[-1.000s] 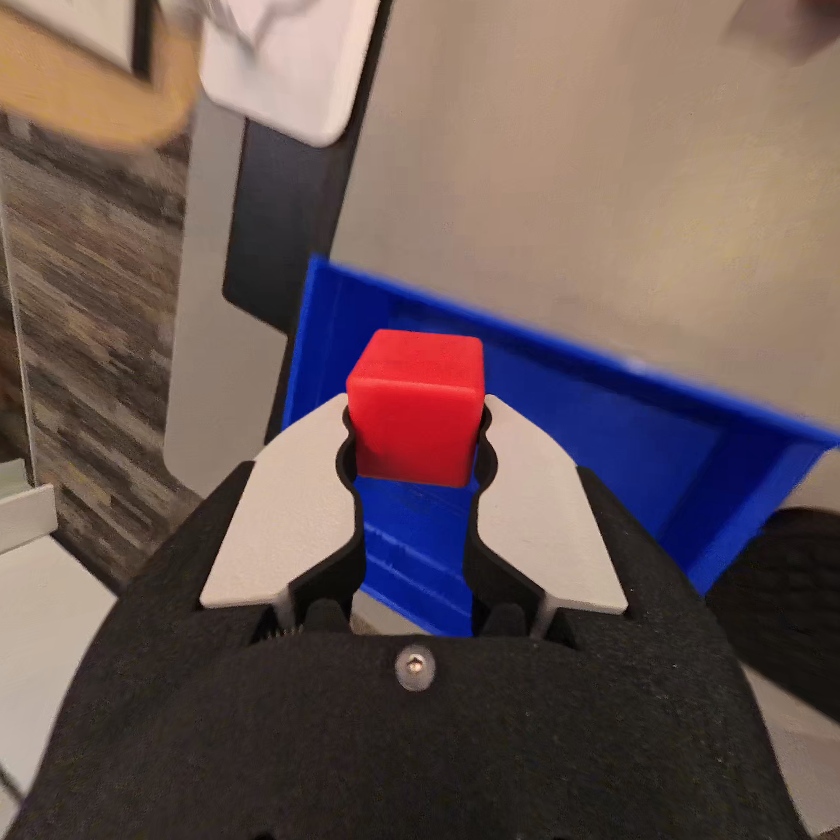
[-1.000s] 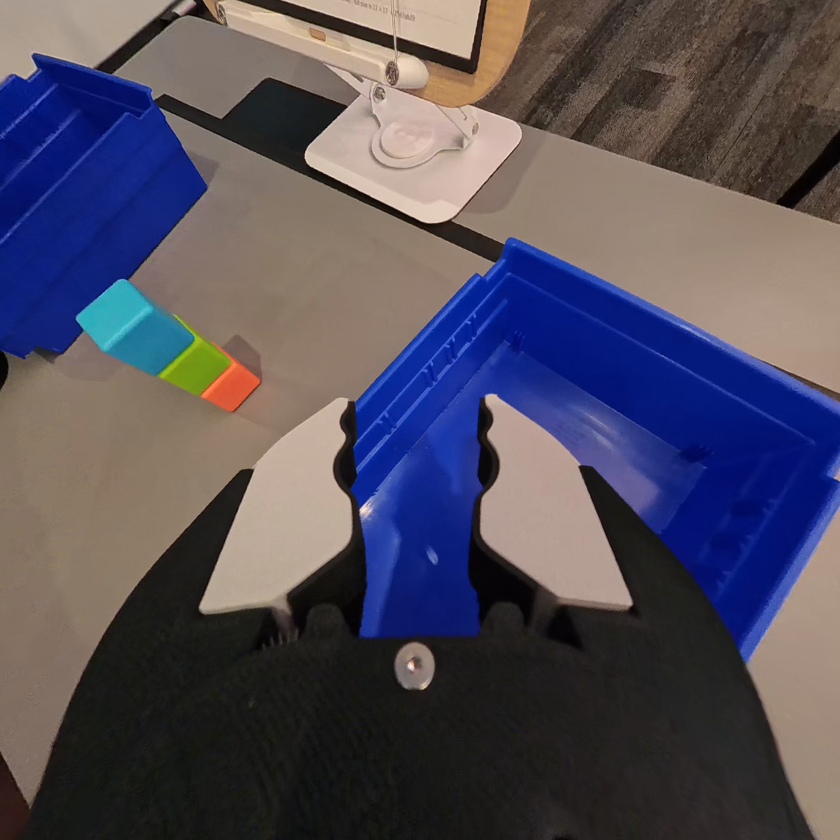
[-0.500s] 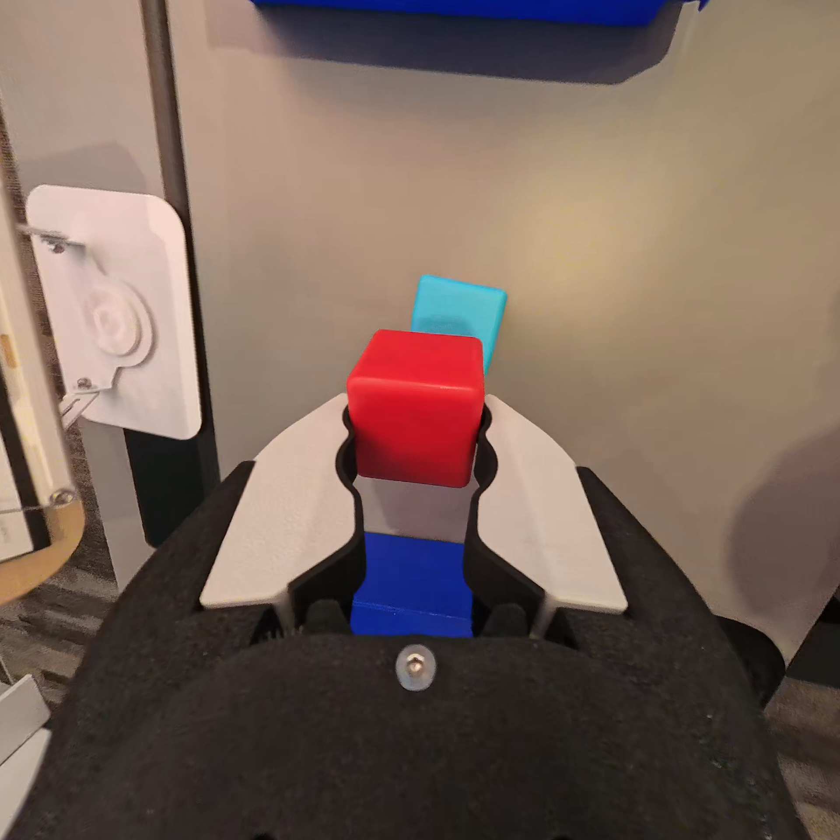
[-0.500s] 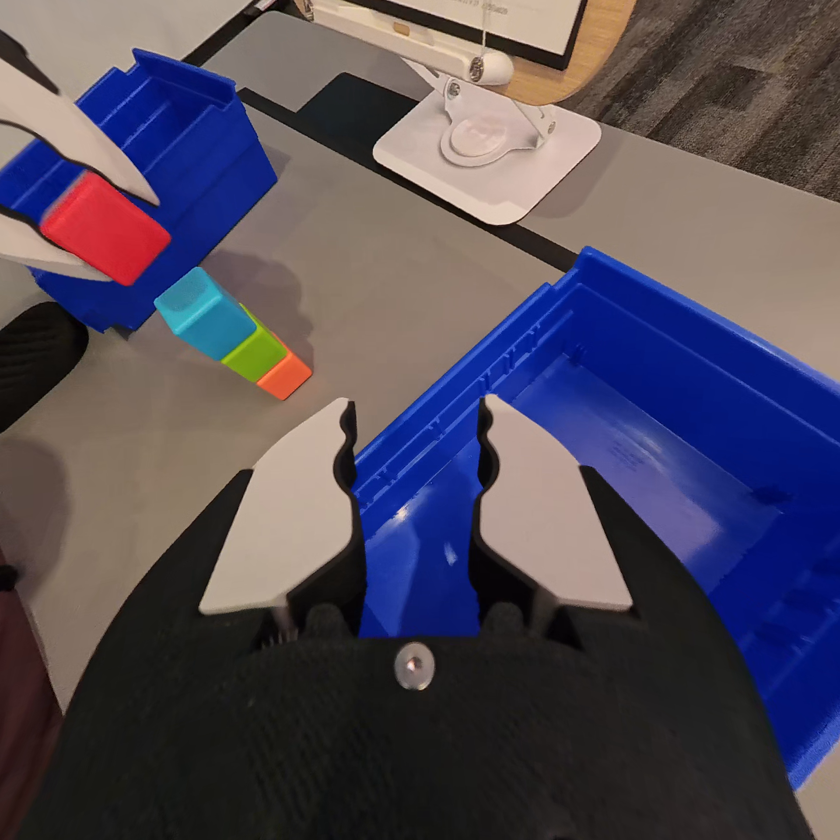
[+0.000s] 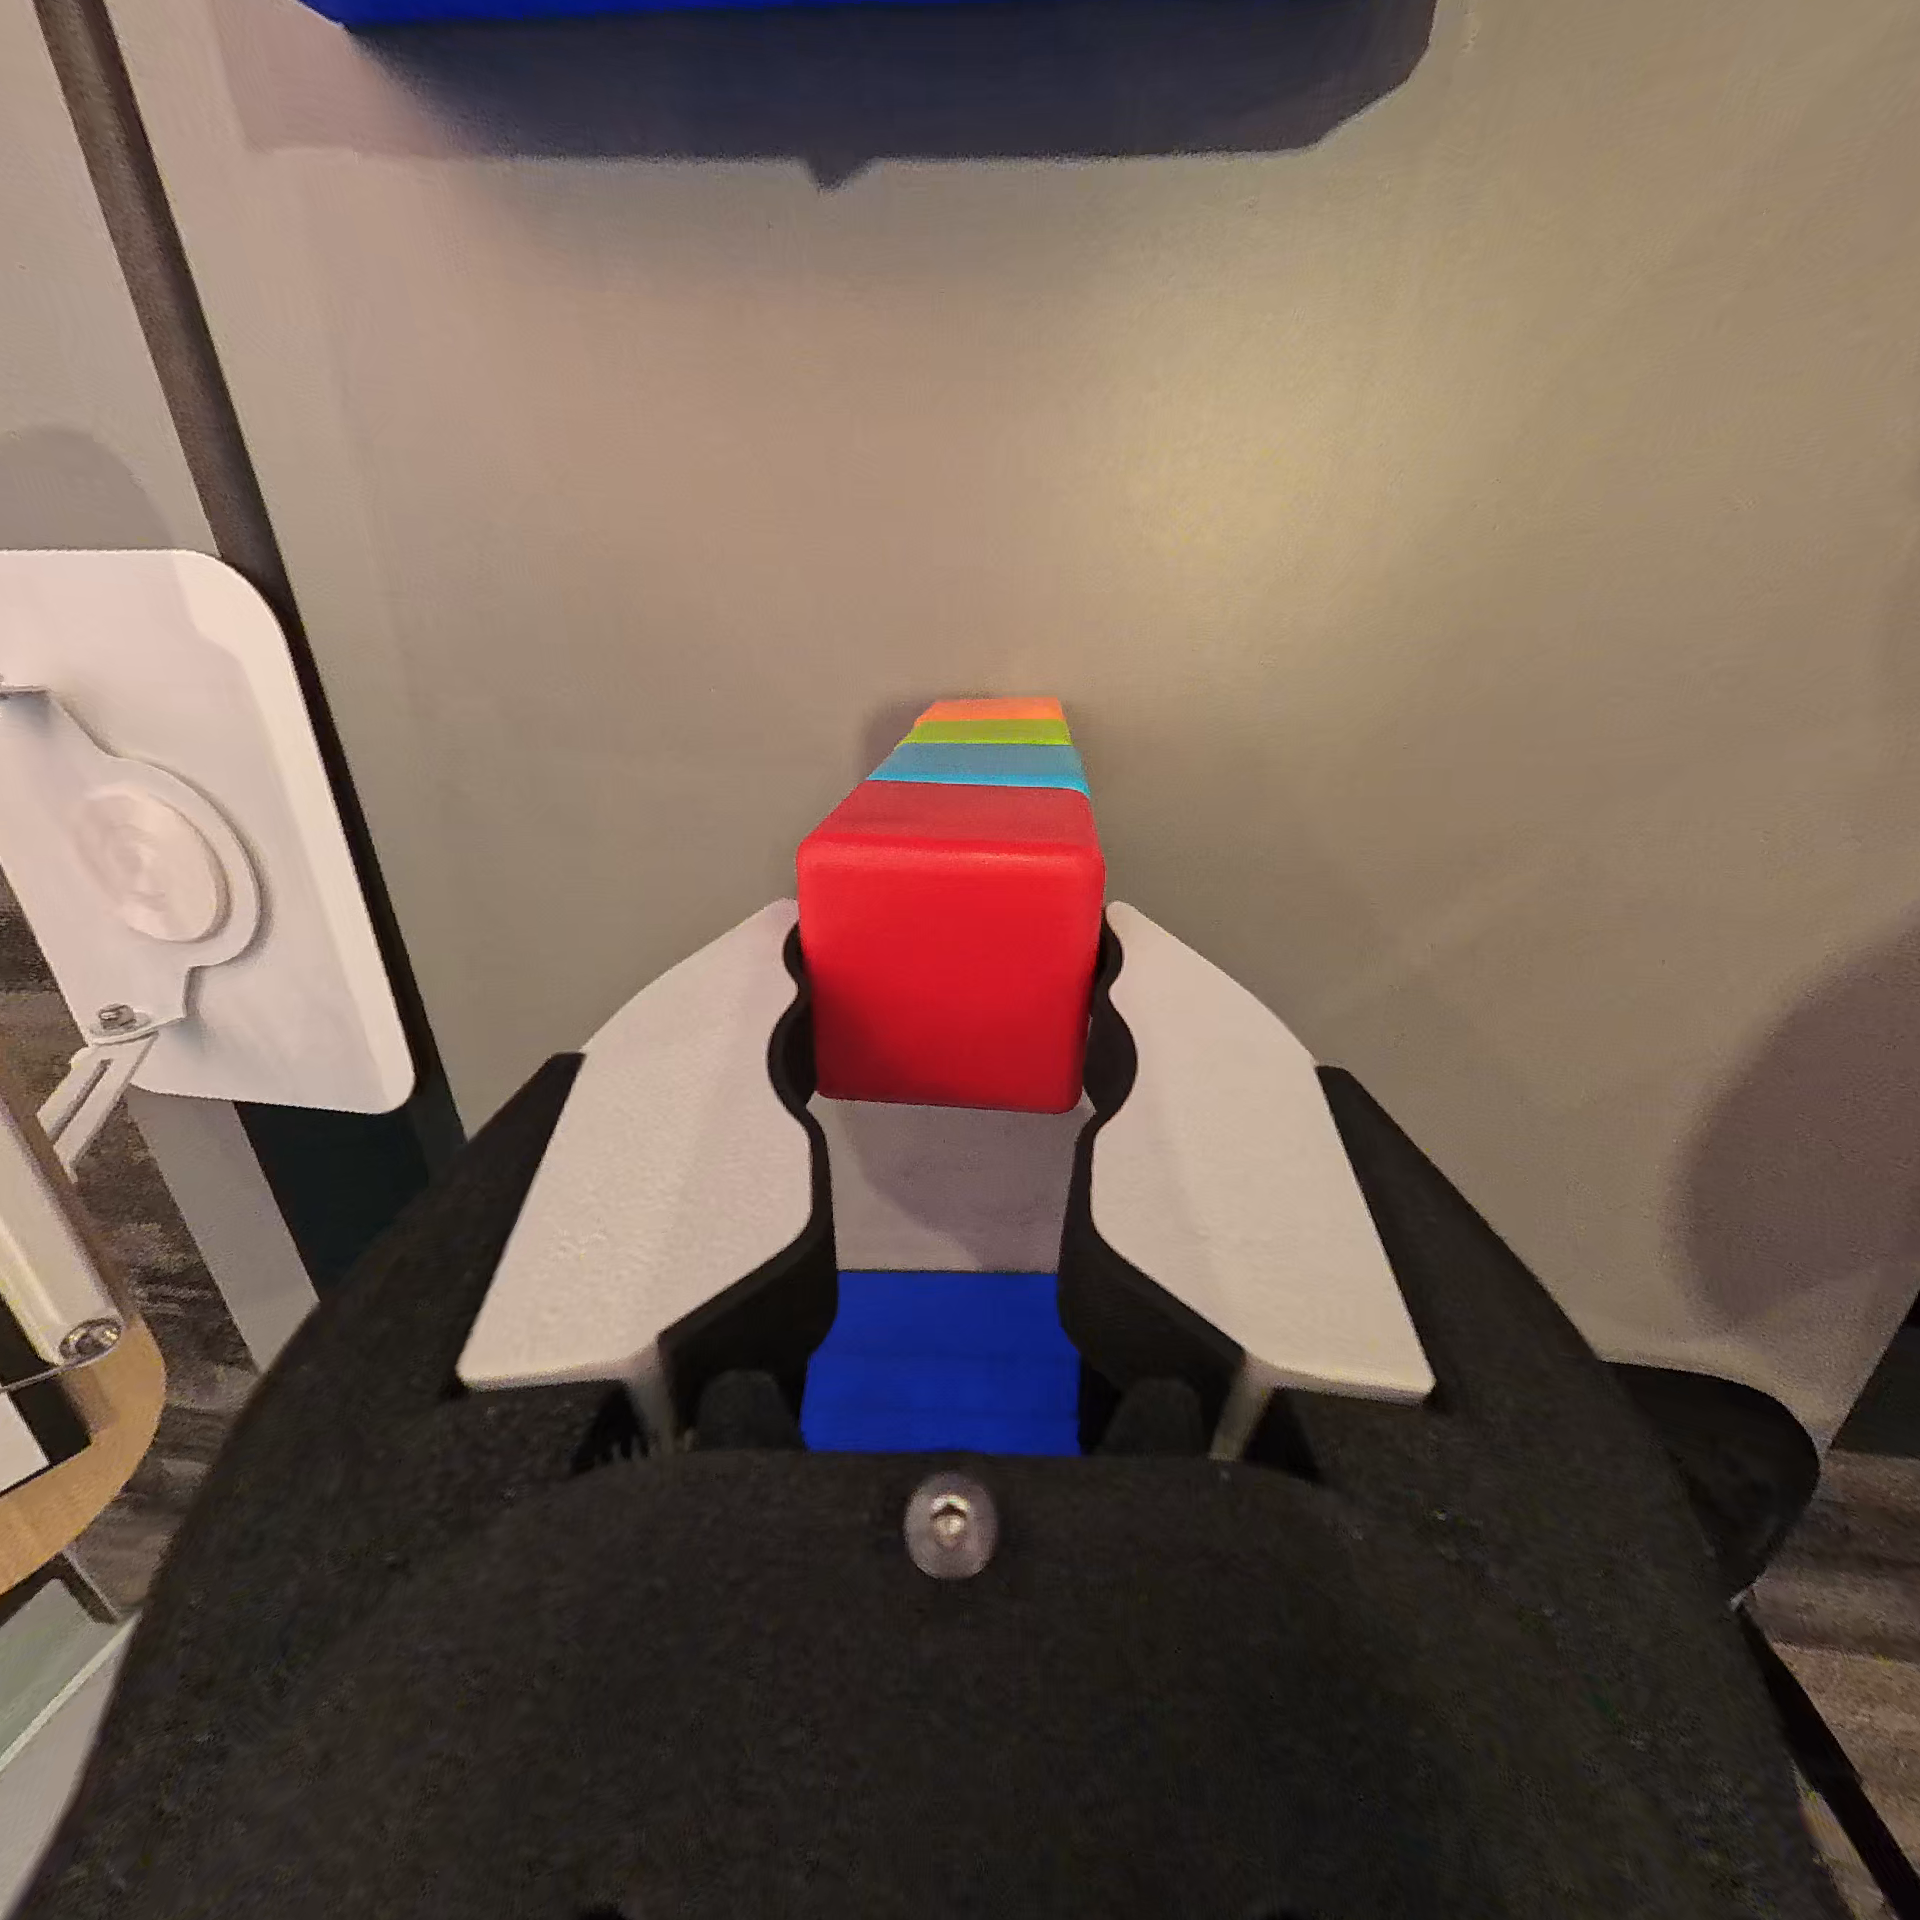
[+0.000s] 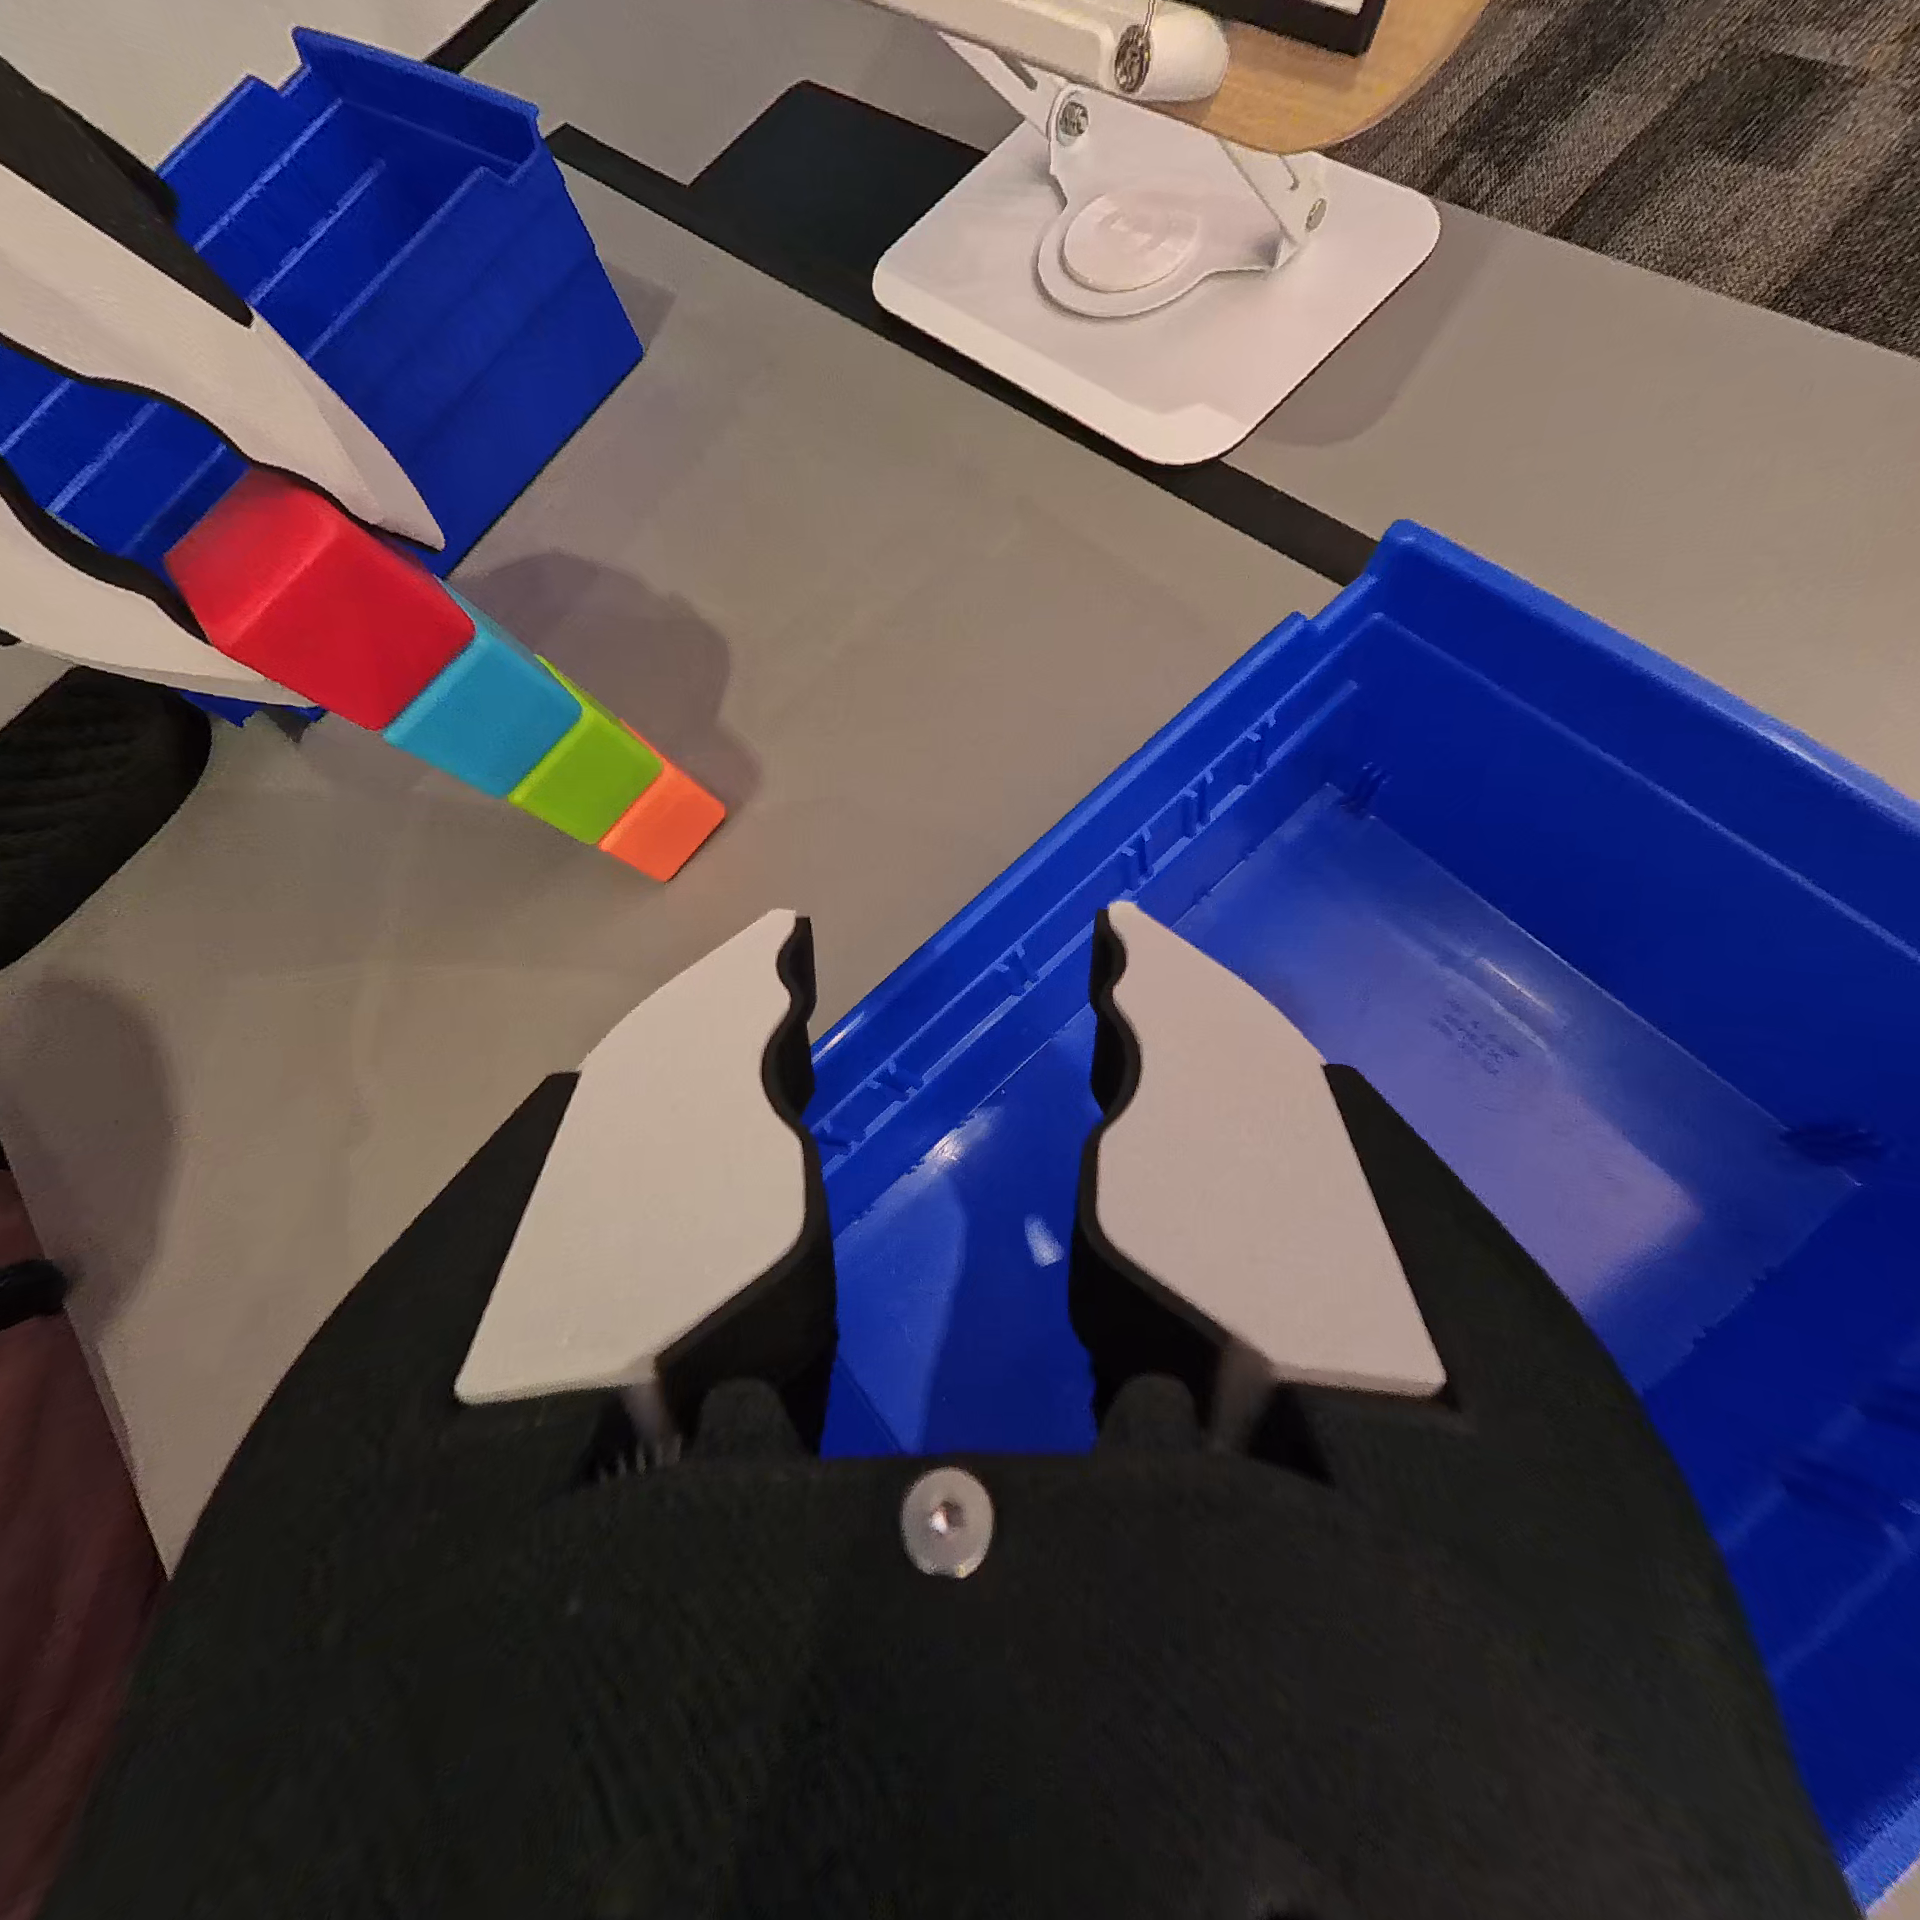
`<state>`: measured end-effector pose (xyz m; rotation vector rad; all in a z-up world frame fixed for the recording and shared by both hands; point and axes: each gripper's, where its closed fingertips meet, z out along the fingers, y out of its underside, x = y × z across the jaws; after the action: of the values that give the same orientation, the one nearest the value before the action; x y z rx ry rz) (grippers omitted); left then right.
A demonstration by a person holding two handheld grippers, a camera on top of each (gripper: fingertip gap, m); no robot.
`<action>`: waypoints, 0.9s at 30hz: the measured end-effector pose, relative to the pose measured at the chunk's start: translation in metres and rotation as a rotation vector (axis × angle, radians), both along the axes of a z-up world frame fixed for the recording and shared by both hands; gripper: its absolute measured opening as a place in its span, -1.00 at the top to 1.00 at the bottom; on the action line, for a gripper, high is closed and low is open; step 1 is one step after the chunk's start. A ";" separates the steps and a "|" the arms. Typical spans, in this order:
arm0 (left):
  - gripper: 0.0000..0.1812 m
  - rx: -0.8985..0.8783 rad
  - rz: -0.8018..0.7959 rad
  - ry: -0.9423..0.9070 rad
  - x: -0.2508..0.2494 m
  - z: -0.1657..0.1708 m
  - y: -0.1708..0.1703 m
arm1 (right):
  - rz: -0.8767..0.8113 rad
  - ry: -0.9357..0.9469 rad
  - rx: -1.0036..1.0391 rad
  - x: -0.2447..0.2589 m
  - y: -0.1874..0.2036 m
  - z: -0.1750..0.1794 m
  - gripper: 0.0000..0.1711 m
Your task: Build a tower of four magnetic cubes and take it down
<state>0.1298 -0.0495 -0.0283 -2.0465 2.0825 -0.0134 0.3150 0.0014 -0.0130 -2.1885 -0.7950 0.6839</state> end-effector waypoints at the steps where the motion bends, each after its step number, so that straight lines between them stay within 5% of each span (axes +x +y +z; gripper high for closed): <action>1: 0.46 -0.002 -0.005 -0.001 0.001 0.000 0.000 | 0.001 -0.004 -0.003 0.000 0.000 -0.001 0.39; 5: 0.45 0.026 0.004 -0.011 0.003 0.001 0.005 | 0.004 -0.007 -0.012 0.000 0.000 -0.004 0.39; 8: 0.22 0.027 0.053 -0.116 0.006 0.009 0.007 | 0.006 -0.008 -0.016 0.001 0.000 -0.005 0.39; 14: 0.03 0.043 0.387 -0.793 0.013 0.049 0.009 | -0.007 -0.001 -0.004 0.005 0.003 -0.002 0.39; 19: 0.03 0.066 0.560 -1.215 0.001 0.029 0.002 | -0.016 0.022 0.008 0.005 0.006 0.002 0.39; 27: -0.02 0.330 0.593 -1.202 0.006 -0.002 0.022 | -0.020 -0.012 -0.005 0.006 0.003 -0.004 0.39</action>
<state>0.1358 -0.0274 -0.0301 -1.6598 0.6894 -0.5861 0.3210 0.0045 -0.0168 -2.2039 -0.7770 0.6640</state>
